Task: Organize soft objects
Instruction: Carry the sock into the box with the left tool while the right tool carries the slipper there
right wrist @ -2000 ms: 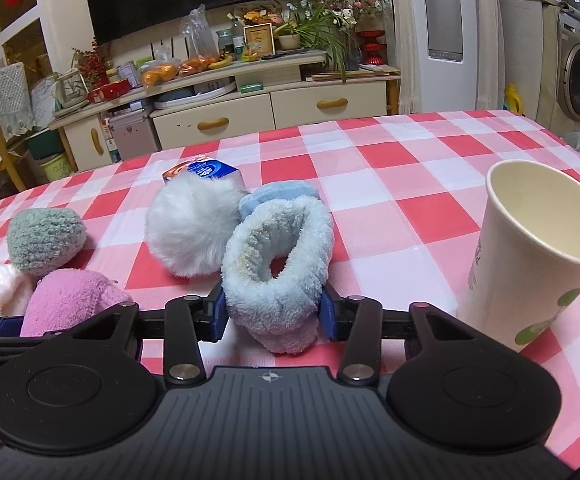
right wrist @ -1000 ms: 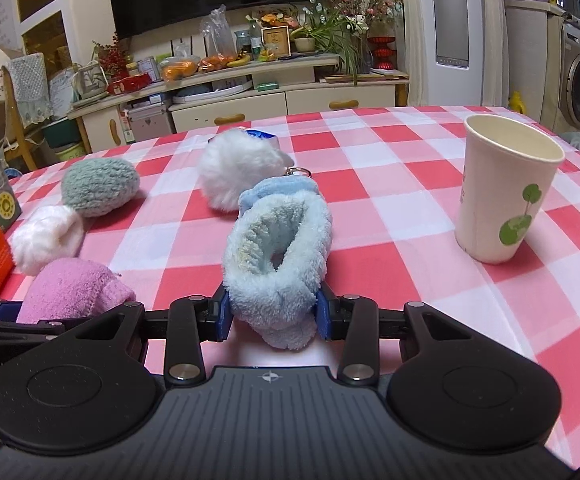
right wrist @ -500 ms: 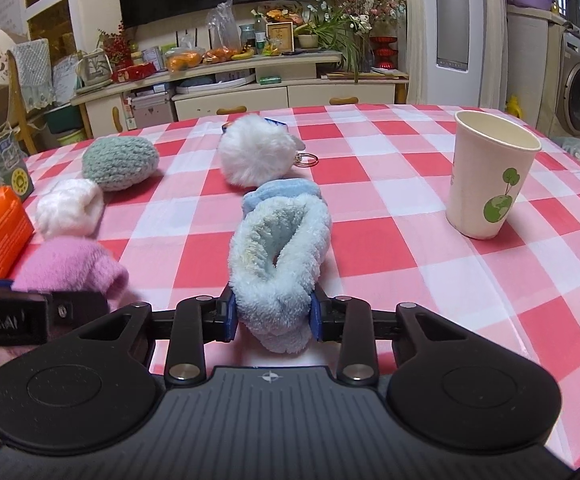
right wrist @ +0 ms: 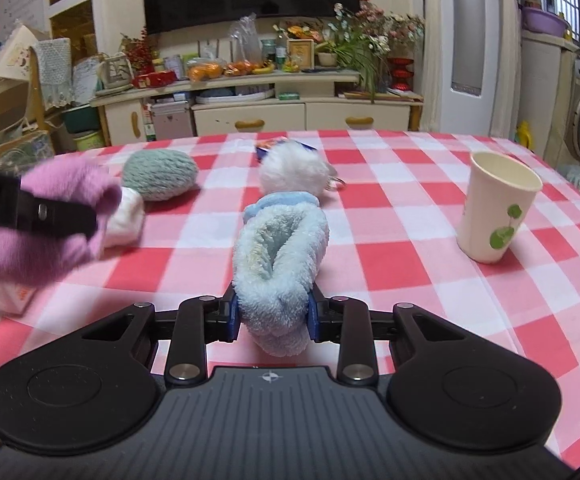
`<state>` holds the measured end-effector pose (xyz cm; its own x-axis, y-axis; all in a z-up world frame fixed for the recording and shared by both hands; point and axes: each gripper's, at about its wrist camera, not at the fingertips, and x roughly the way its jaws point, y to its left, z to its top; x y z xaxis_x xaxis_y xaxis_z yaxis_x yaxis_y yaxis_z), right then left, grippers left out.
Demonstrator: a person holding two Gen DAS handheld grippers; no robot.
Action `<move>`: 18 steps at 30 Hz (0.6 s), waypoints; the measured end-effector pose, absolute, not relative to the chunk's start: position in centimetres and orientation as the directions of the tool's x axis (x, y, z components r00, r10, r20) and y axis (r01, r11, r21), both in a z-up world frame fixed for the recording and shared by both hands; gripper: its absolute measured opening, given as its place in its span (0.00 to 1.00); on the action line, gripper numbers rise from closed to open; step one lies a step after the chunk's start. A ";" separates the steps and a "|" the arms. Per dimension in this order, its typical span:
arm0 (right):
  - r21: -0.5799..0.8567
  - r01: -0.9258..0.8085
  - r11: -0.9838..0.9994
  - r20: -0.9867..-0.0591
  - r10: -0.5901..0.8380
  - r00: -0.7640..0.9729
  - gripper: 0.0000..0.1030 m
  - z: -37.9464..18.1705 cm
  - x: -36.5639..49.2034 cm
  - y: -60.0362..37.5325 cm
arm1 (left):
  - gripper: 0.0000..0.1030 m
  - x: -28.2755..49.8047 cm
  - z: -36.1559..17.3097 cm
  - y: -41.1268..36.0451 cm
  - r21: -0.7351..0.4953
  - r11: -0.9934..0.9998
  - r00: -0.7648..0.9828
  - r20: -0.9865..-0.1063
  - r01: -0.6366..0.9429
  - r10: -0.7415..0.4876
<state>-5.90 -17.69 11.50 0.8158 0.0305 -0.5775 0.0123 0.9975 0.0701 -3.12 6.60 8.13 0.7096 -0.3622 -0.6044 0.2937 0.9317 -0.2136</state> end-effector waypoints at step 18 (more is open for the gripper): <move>0.094 -0.194 0.976 -0.479 0.215 0.851 0.36 16.0 -3.2 -12.4 | 0.53 -2.1 12.9 14.1 -0.215 0.971 0.867 -0.458 0.107 -0.197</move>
